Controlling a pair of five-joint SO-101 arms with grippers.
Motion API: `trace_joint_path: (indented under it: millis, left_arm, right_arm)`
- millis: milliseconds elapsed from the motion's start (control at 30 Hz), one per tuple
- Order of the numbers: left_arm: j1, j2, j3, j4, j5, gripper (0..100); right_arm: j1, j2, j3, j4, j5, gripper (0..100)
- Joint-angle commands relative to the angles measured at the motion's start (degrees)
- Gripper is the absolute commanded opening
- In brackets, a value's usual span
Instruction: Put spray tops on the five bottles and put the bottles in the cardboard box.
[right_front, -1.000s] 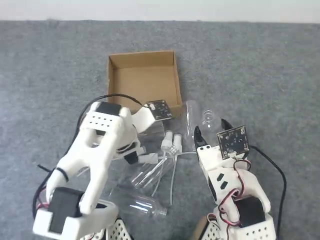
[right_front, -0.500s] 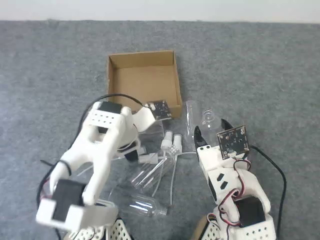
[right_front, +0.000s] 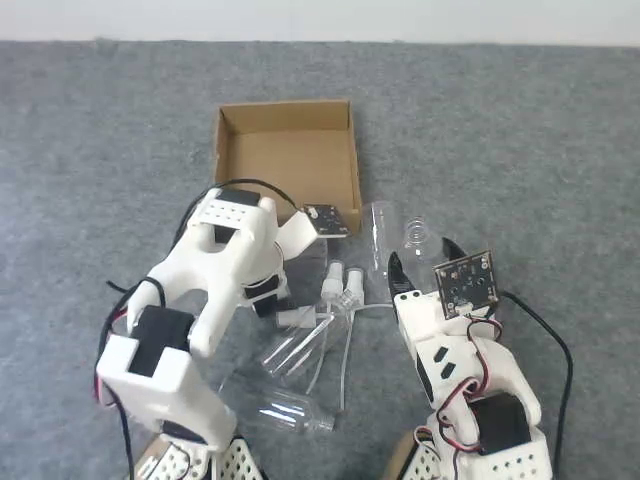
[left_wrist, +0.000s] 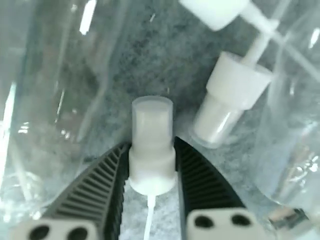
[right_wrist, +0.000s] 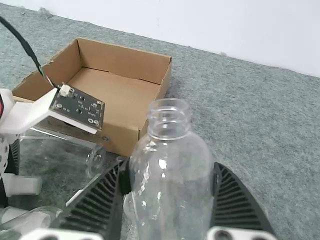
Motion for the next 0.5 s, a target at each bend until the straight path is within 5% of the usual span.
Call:
trace_joint_path:
  millis: [0, 200, 467]
  left_arm:
    - [0.5, -0.6, -4.6, 4.9, 0.6, 4]
    - [2.0, -1.1, -8.7, 13.5, 0.7, 1]
    - [1.8, -17.5, -7.0, 14.9, 6.1, 1]
  right_arm:
    - [0.4, -0.8, -0.9, -1.5, -0.6, 13.5]
    - [0.3, -0.8, -0.9, -1.5, -0.5, 13.6]
    - [0.3, -0.8, -0.9, -1.5, -0.5, 13.4]
